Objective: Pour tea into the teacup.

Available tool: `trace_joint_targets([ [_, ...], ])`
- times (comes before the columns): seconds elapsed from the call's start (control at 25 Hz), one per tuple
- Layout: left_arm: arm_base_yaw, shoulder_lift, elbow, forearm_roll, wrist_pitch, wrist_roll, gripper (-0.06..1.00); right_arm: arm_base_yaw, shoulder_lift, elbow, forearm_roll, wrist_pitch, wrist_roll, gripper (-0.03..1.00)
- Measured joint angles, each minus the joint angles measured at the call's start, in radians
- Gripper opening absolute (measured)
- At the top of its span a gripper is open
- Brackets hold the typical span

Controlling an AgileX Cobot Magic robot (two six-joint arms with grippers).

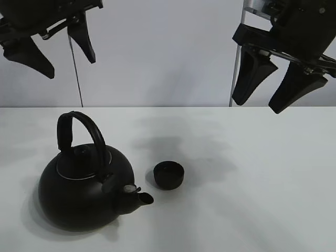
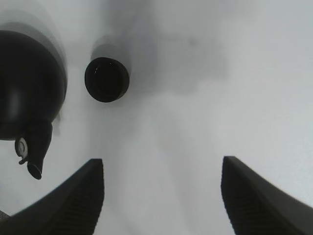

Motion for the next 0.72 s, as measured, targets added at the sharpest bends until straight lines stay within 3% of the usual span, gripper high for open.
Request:
trace_joint_targets([
  [0.16,0.000,0.000,0.000,-0.037,0.049,0.016,0.49,0.000,0.000,0.000,0.000,0.000,0.000,0.47],
  [0.4,0.000,0.000,0.000,-0.110,0.090,0.117,0.49,0.000,0.000,0.000,0.000,0.000,0.000,0.47],
  [0.72,0.000,0.000,0.000,-0.117,0.090,0.128,0.49,0.000,0.000,0.000,0.000,-0.001,0.001,0.47],
])
